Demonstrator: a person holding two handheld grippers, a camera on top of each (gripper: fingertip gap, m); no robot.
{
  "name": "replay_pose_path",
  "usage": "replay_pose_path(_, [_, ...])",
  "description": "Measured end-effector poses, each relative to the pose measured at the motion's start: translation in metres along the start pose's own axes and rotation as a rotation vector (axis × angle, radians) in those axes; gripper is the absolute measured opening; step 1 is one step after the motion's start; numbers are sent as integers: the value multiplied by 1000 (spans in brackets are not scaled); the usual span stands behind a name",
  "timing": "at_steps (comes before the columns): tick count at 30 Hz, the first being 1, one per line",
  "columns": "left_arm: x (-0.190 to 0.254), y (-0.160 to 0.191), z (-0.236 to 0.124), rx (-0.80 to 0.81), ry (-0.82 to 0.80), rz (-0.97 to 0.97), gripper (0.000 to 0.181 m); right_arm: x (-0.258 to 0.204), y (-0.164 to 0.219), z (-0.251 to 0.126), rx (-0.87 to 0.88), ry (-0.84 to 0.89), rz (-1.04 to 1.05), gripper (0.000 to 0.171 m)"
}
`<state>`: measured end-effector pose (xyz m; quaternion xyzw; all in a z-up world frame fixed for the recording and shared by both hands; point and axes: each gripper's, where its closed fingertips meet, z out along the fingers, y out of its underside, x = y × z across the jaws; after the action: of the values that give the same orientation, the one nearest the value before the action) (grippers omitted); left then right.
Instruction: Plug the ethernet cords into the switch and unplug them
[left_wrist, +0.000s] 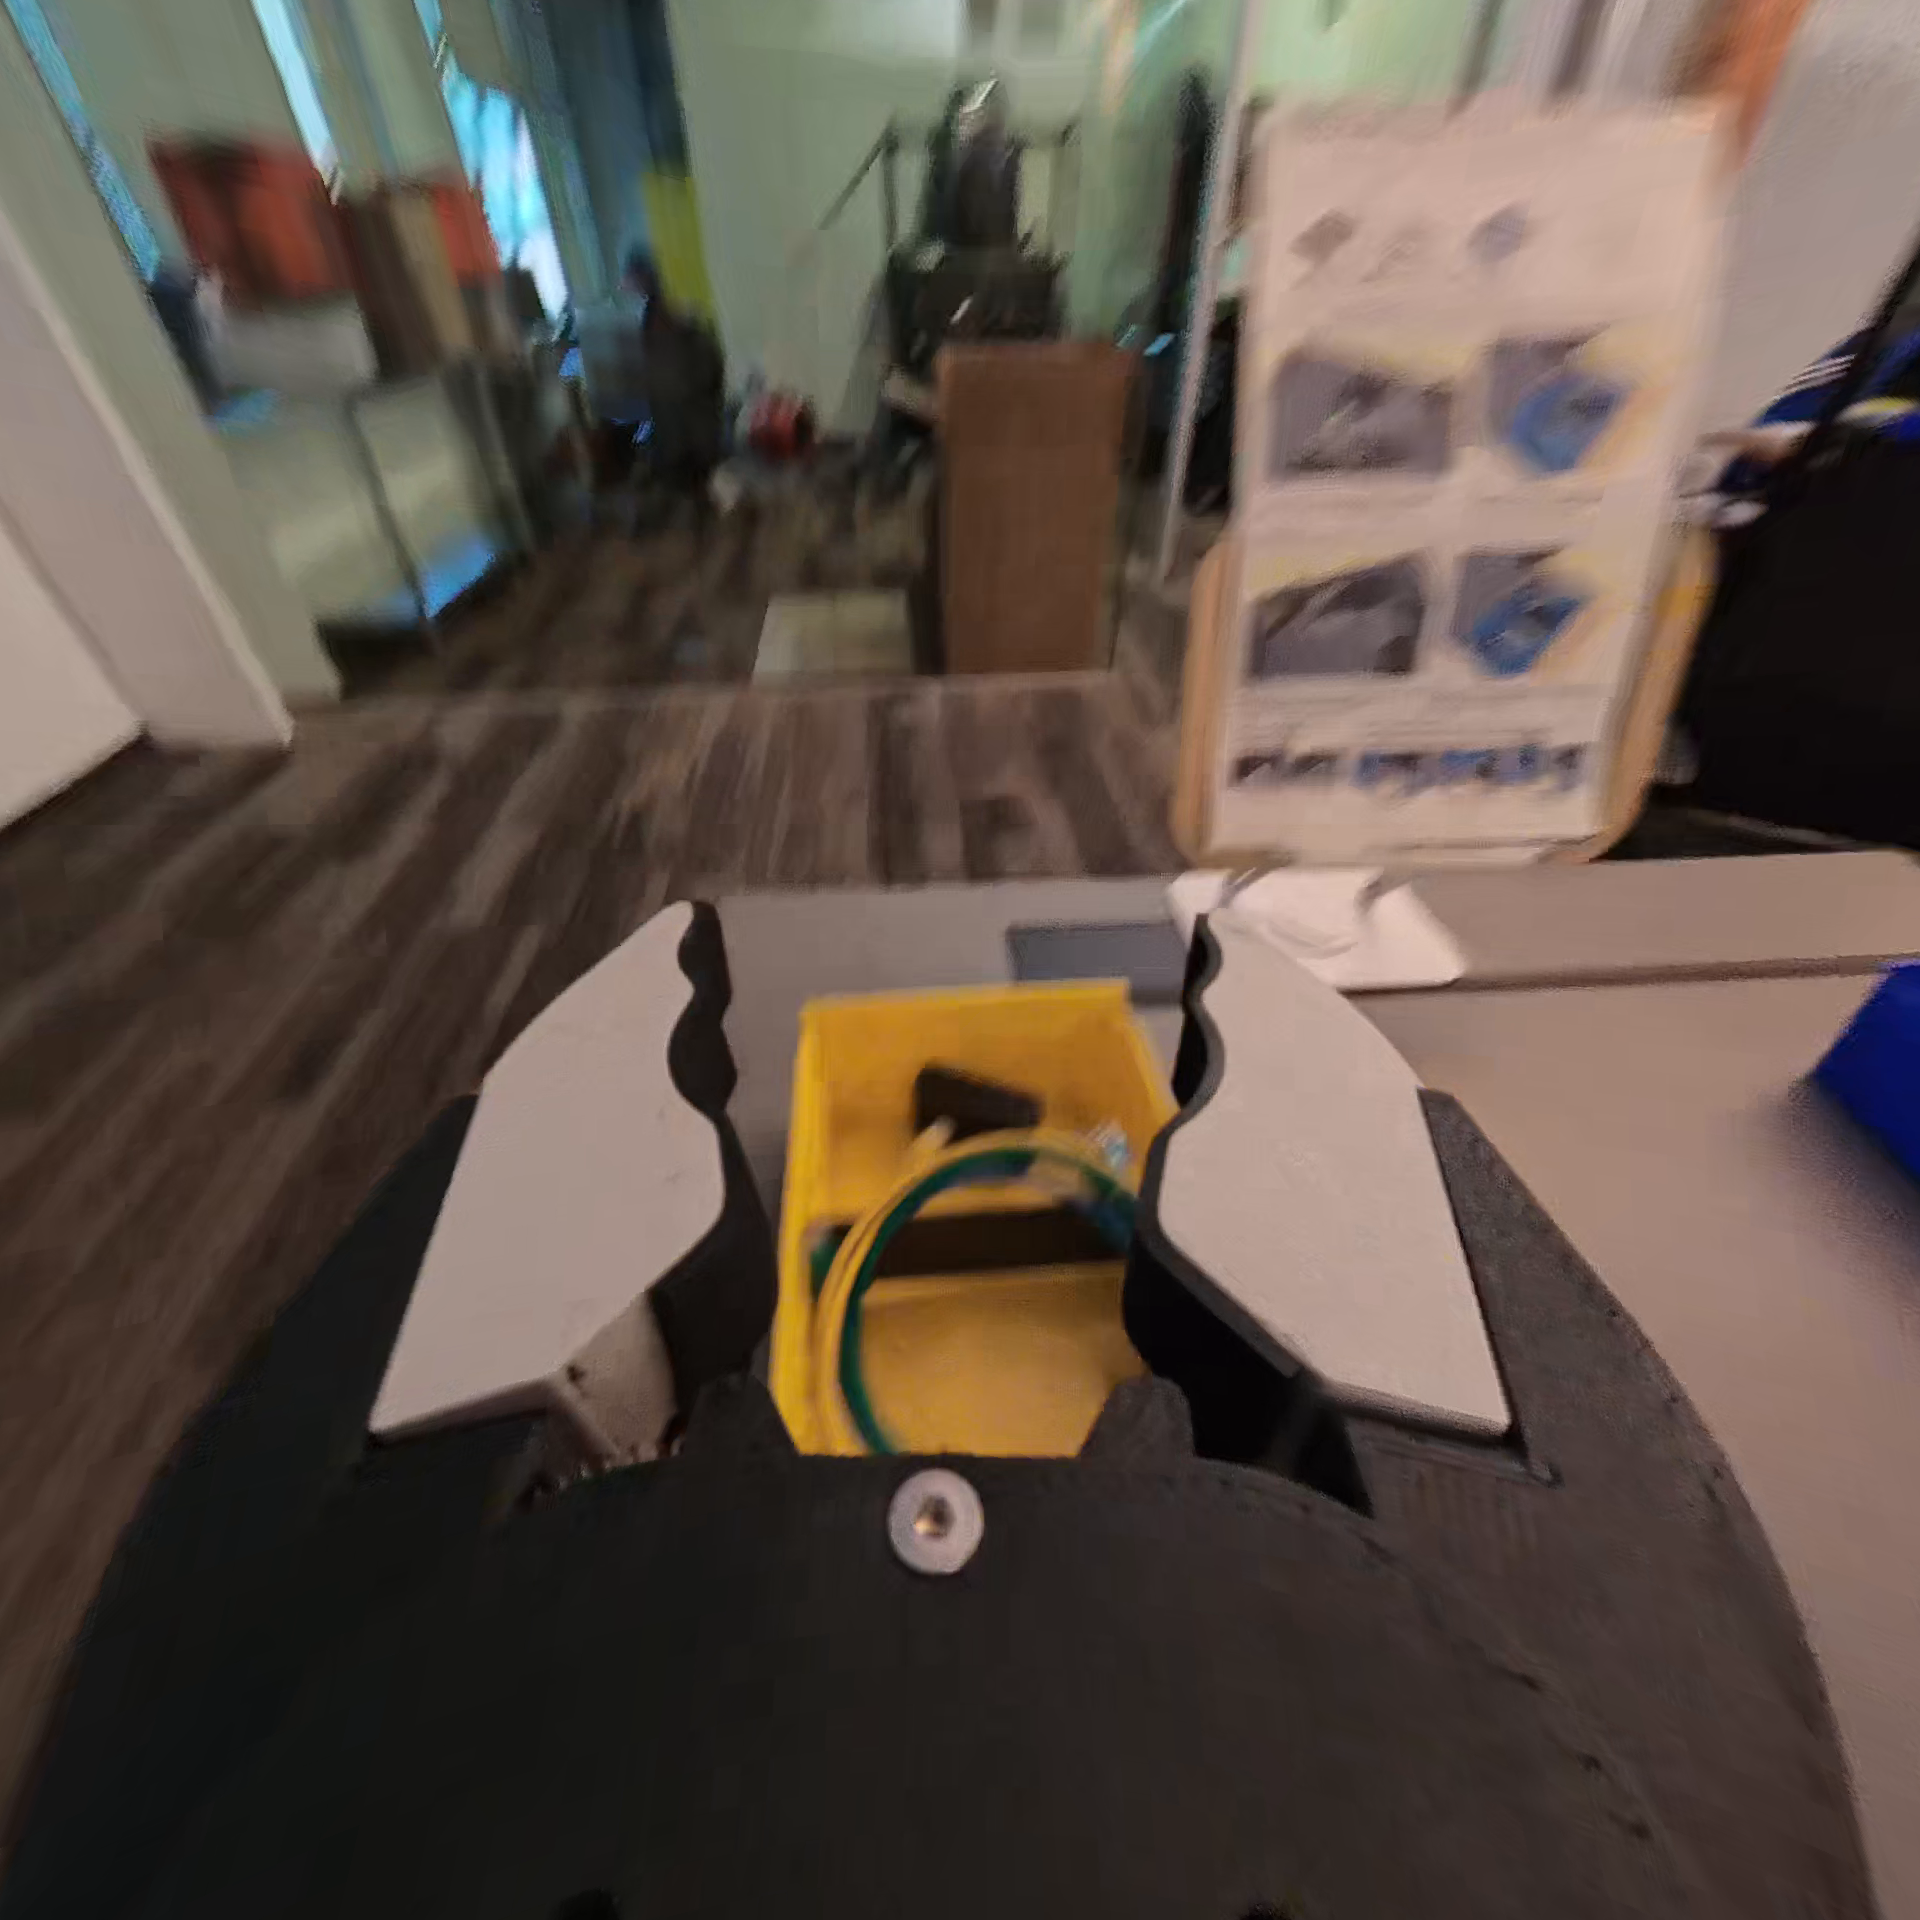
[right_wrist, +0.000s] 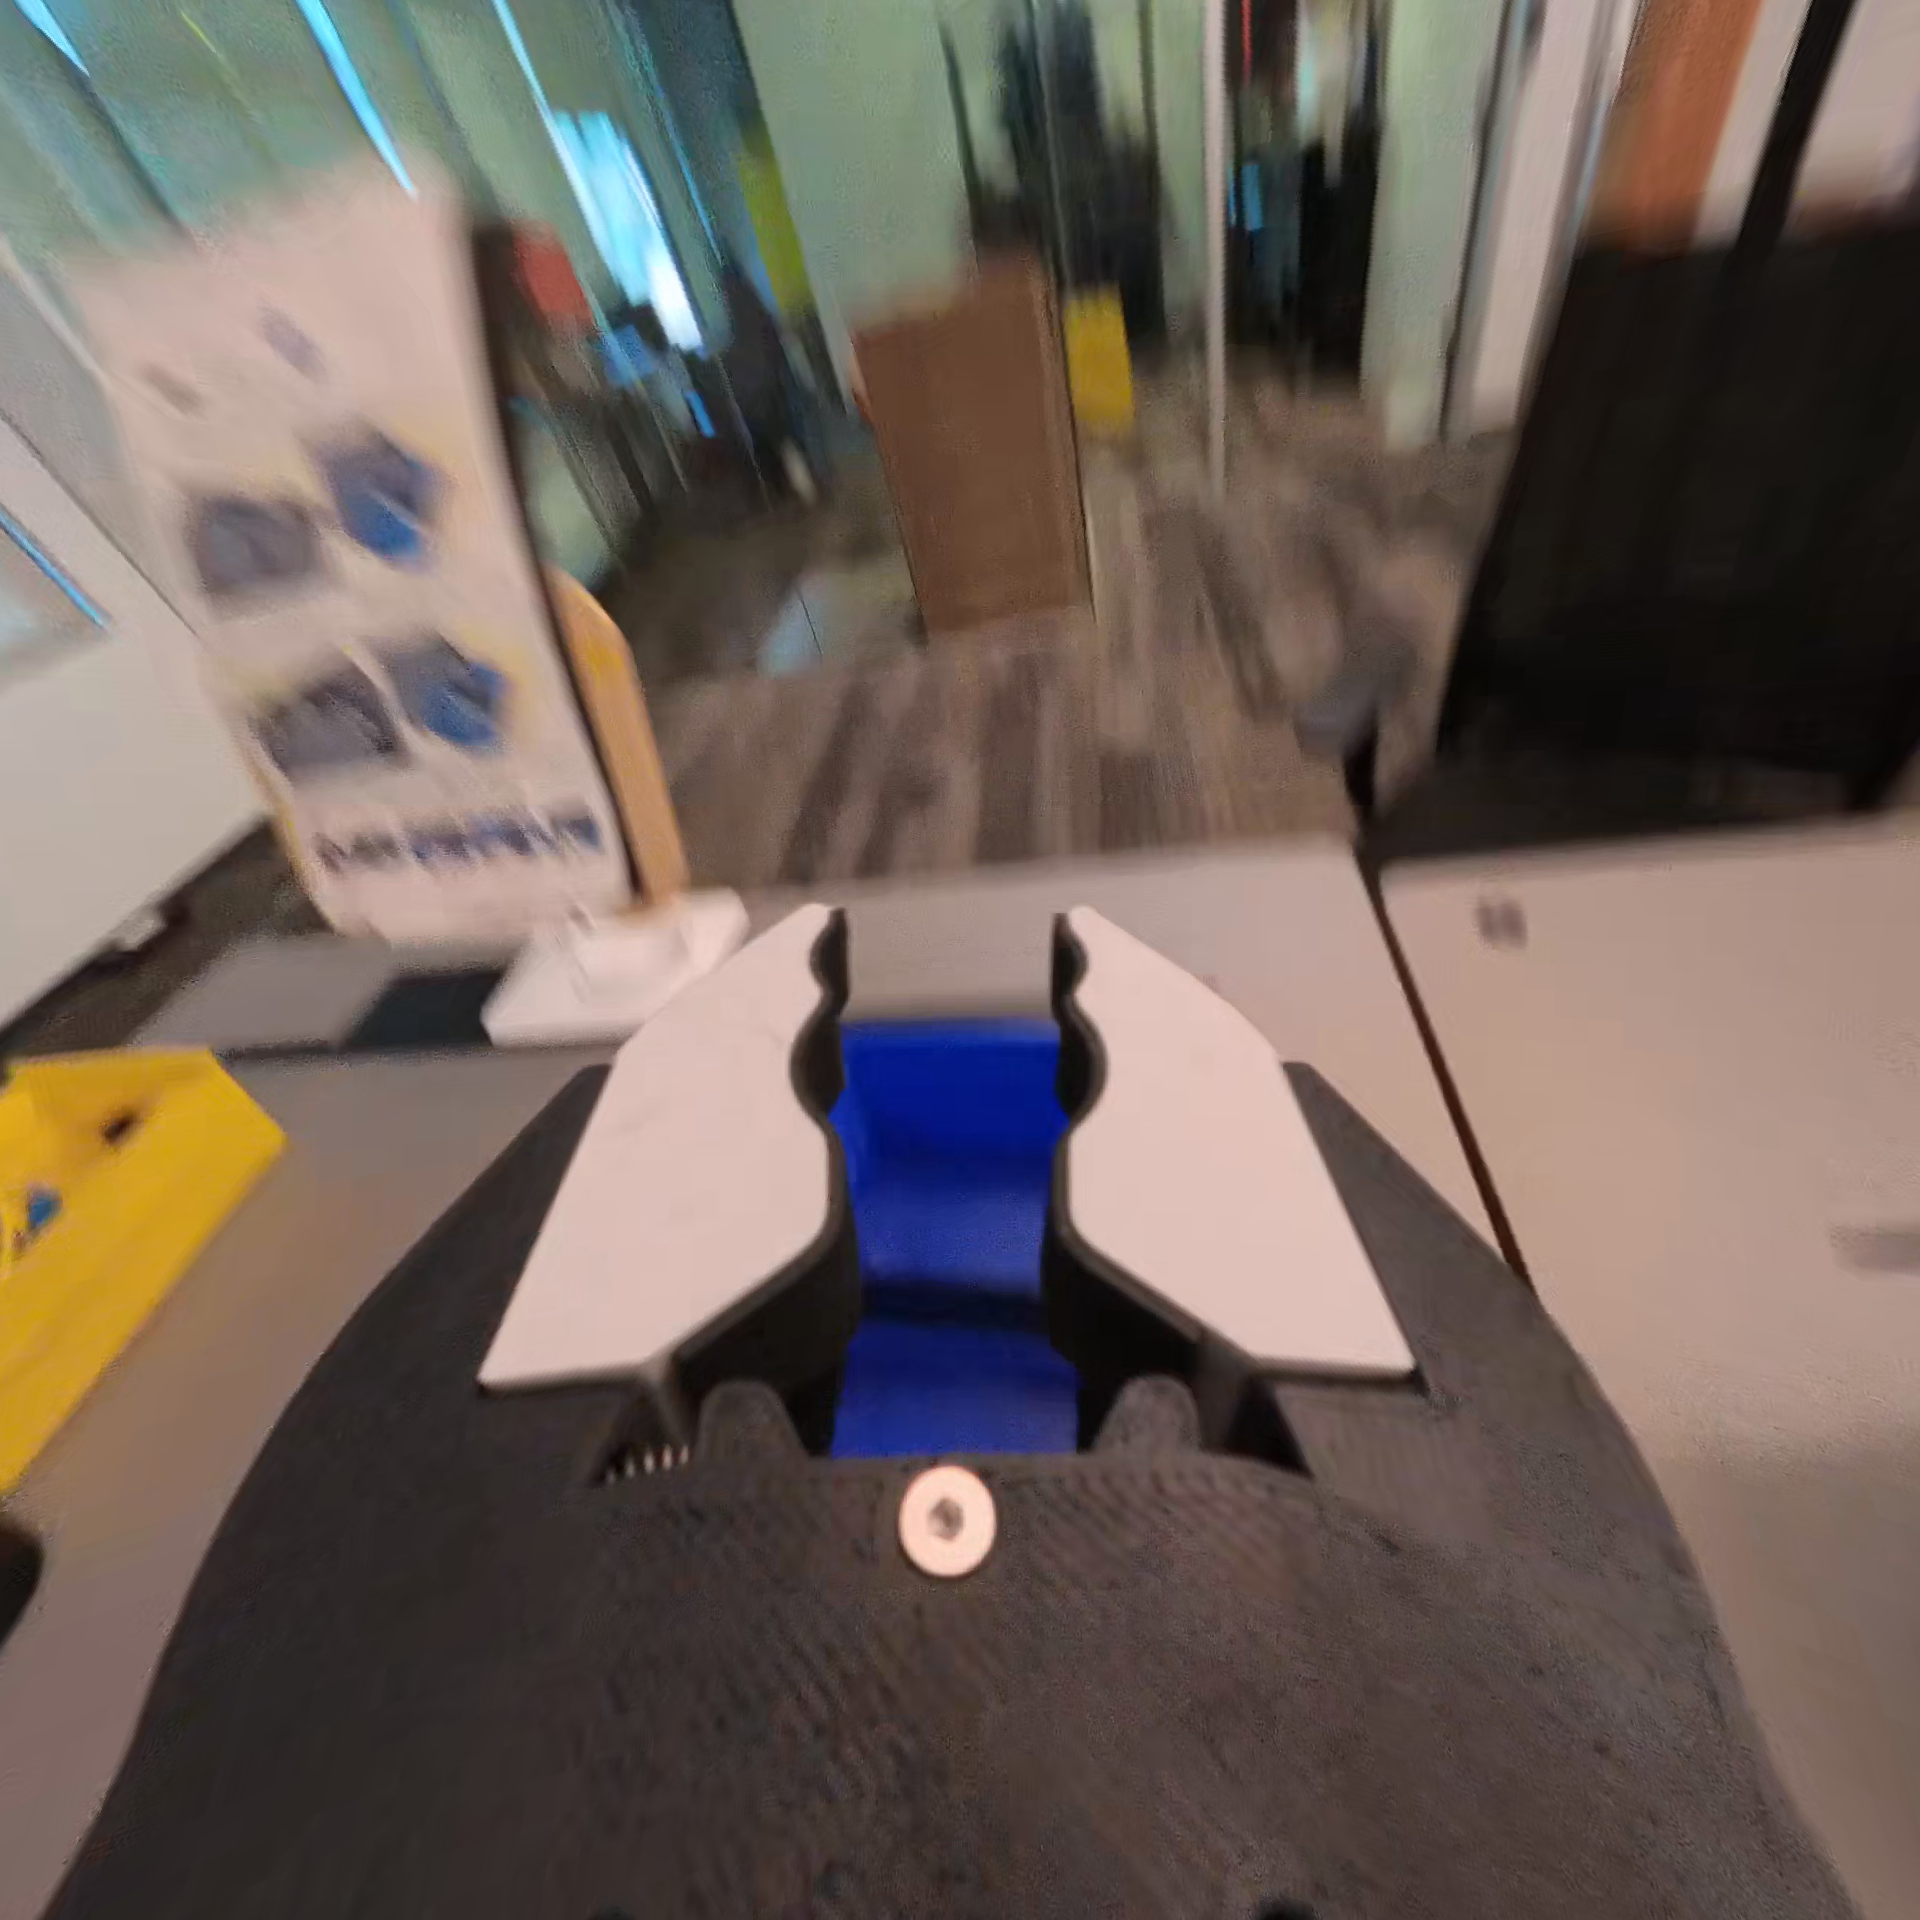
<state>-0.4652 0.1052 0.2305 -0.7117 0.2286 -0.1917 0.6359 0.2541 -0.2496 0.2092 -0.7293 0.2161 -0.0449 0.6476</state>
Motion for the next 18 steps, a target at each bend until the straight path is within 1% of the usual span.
replay_pose_path(1, [34, -19, 8, 26, 42, 35, 87, -33, -26, -2, 102, -22, -51, 48])
replay_pose_path(2, [69, -28, 19, 23, 77, 72, 95, -64, -41, 2, 158, -29, -110, 57])
replay_pose_path(3, [104, -27, 33, 0, 105, 108, 101, -96, -44, 11, 171, -39, -167, 65])
replay_pose_path(4, [136, -19, 49, -28, 124, 138, 105, -128, -36, 24, 143, -57, -208, 73])
replay_pose_path(5, [167, -4, 67, -55, 143, 157, 109, -159, -18, 40, 83, -81, -237, 76])
replay_pose_path(6, [196, 19, 84, -87, 168, 160, 111, -189, 10, 57, 19, -114, -268, 81])
replay_pose_path(7, [222, 49, 103, -131, 189, 143, 112, -214, 42, 74, -27, -127, -302, 86])
replay_pose_path(9, [261, 128, 138, -273, 211, 84, 121, -248, 116, 112, -92, -116, -364, 86])
replay_pose_path(11, [278, 211, 164, -453, 177, 63, 134, -256, 198, 147, -204, -60, -403, 89])
replay_pose_path(13, [281, 276, 178, -605, 121, 67, 144, -254, 271, 170, -330, -6, -392, 95])
replay_pose_path(15, [273, 318, 185, -667, 52, 75, 144, -249, 317, 181, -393, 48, -376, 98])
replay_pose_path(18, [264, 354, 190, -716, -10, 36, 144, -240, 355, 189, -443, 112, -293, 102])
